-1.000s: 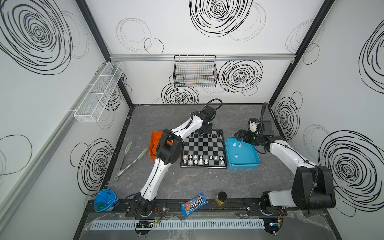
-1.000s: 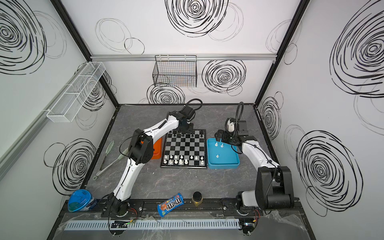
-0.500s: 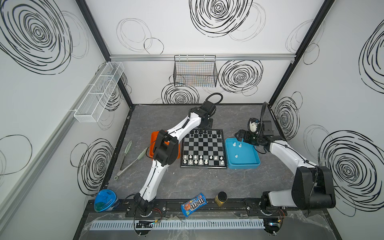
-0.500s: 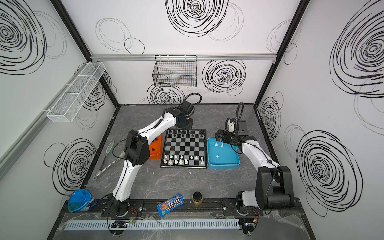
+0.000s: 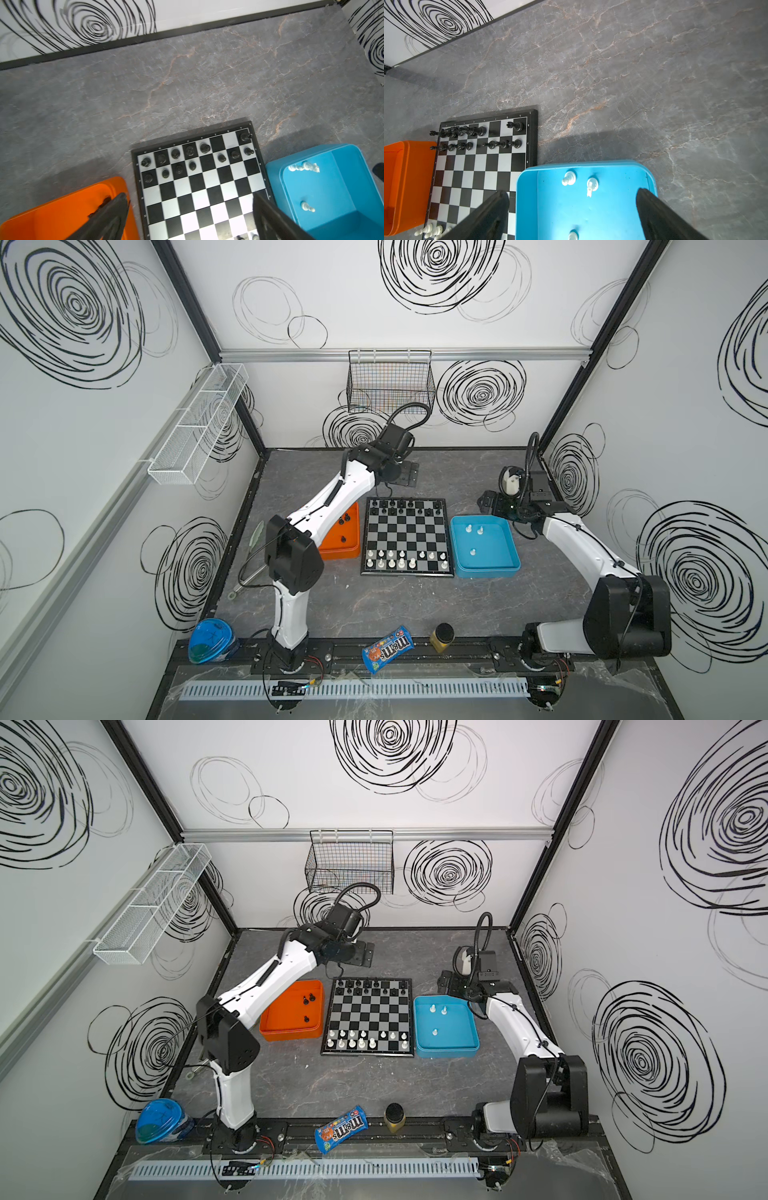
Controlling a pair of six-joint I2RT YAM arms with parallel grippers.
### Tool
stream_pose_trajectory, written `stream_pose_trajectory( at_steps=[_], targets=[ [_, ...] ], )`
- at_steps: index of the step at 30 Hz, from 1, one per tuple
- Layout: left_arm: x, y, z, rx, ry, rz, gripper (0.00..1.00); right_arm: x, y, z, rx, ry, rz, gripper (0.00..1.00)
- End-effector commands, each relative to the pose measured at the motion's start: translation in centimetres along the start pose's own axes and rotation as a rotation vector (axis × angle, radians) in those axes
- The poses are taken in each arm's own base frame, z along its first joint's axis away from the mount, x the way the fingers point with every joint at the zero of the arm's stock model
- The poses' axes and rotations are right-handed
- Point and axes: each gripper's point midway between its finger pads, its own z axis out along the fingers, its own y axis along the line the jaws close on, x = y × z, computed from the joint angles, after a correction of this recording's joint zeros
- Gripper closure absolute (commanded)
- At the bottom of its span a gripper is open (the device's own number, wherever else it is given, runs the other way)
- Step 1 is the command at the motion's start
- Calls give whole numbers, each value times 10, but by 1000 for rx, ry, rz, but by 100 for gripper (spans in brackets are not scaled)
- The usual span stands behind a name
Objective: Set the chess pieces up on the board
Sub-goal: 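Raise the left gripper and move it back over the orange tray, then lower the right gripper into the blue tray and close on a white piece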
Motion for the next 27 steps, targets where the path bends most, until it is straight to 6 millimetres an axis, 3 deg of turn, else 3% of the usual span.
stream_pose_trajectory(
  at_steps=[1,4,7,12,17,20,27],
  targets=[
    [-9,38,-14,-44,-82,4,4,7,-10,-3,58,49,-8,4],
    [2,67,-15,-38,-111,-53,4,16,-15,-1,80,88,-6,9],
    [18,80,-6,17,-138,-130,4,25,-18,1,106,124,-12,13],
    [33,85,13,9,-155,-101,4,43,-26,2,157,152,-37,25],
    [47,89,15,38,-137,-145,4,69,-28,4,164,187,-28,42],
    [50,101,16,-8,-124,-141,4,75,-24,4,159,189,-33,43],
    [56,98,20,0,-110,-139,4,70,-31,25,193,186,-16,44]
  ],
)
